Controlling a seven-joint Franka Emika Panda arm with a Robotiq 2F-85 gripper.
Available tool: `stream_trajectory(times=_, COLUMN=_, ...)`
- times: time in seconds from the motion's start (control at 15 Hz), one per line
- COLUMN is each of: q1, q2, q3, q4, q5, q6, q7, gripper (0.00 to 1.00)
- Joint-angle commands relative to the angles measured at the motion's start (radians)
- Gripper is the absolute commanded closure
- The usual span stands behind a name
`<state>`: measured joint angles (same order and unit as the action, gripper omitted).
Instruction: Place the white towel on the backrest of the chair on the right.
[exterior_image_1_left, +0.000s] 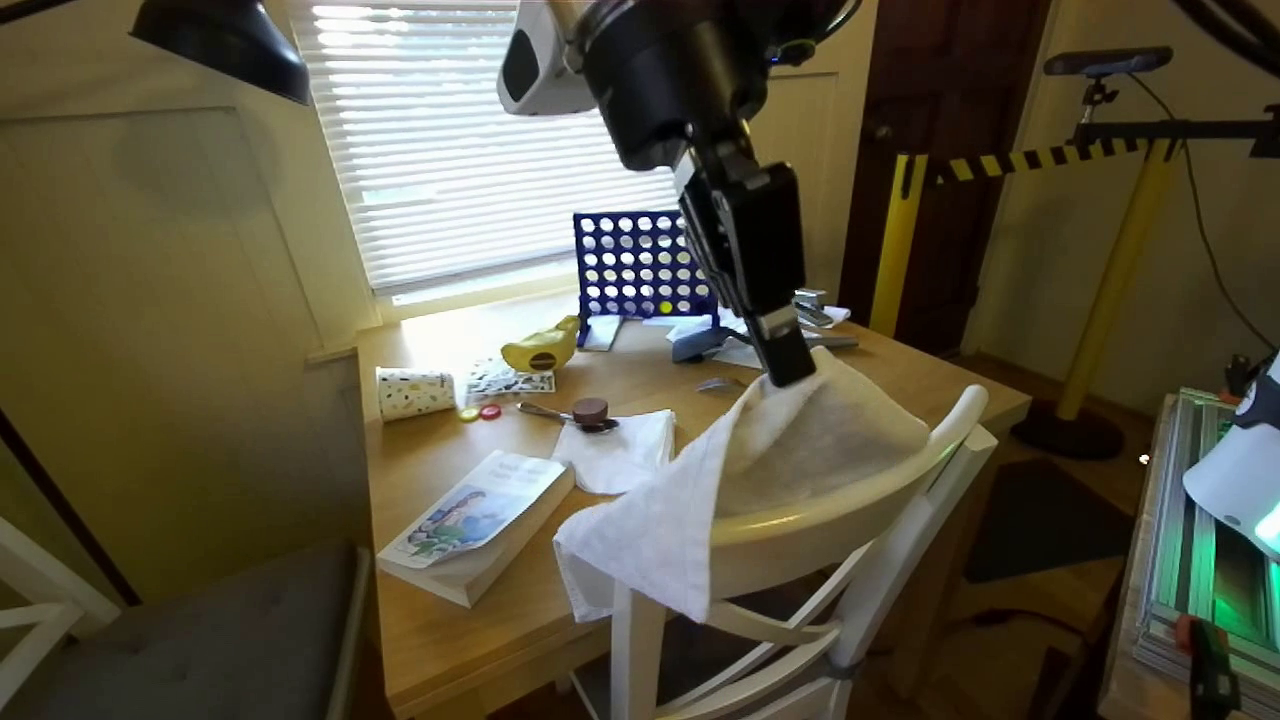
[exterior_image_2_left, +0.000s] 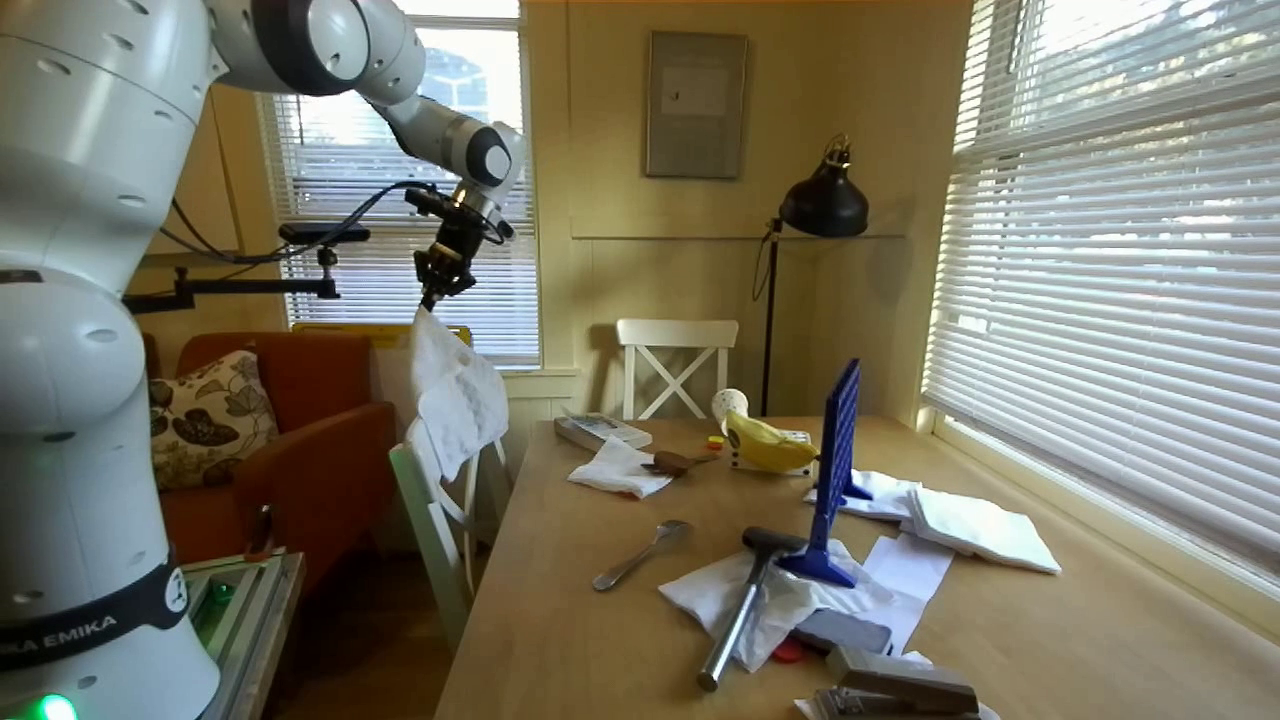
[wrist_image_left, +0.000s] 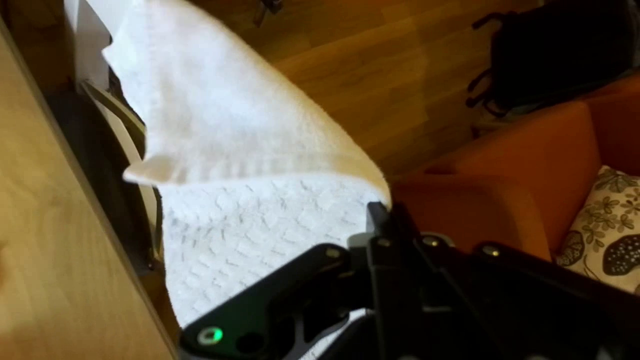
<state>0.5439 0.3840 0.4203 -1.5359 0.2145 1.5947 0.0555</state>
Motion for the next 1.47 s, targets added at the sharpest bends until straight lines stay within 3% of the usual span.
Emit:
stream_trajectory(times=0.0, q1=0.011, q2=0.003, q3=-0.005, q4=0.005, q5=0.000, q6=-0.004, q7=0.000, gripper=0.97)
stream_trajectory(times=0.4, q1=0.008, q2=0.024, q3=-0.007, q4=0.018, q5=0.000, q6=0.008, q7=-0.016, gripper=0.99)
stream_trajectory(times=1.07, q1=0.085, q2=0.248, q3=0.040, q4=0.156, q5=0.024, q6=0.229, q7=-0.231, gripper=0.99)
stream_trajectory(times=1.4, q1=0.089, q2=0.322, q3=0.099, q4=0.197, q5=0.091, q6=0.090, q7=-0.353, gripper=0.99)
